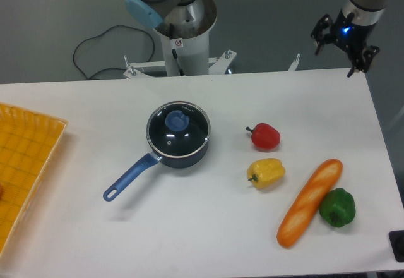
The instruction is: Open the lid
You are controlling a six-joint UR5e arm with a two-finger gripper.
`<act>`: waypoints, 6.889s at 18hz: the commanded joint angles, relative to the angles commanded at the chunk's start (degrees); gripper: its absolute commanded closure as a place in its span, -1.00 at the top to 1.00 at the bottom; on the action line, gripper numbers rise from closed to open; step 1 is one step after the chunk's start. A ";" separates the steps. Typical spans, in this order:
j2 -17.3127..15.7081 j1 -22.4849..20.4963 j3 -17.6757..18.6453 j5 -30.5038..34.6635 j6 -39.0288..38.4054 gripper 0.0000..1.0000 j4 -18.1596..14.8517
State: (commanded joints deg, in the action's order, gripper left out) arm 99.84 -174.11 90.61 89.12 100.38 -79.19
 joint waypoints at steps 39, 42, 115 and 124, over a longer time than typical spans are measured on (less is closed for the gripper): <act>-16.17 15.02 19.77 -2.02 -22.23 1.00 0.44; -15.65 17.66 20.21 -2.02 -25.04 1.00 2.89; -3.34 40.34 23.64 1.84 -51.16 0.80 21.10; -3.34 40.34 23.64 1.67 -50.98 0.44 21.10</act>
State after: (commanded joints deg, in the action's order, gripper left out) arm 96.50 -133.77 114.26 90.79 49.39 -58.10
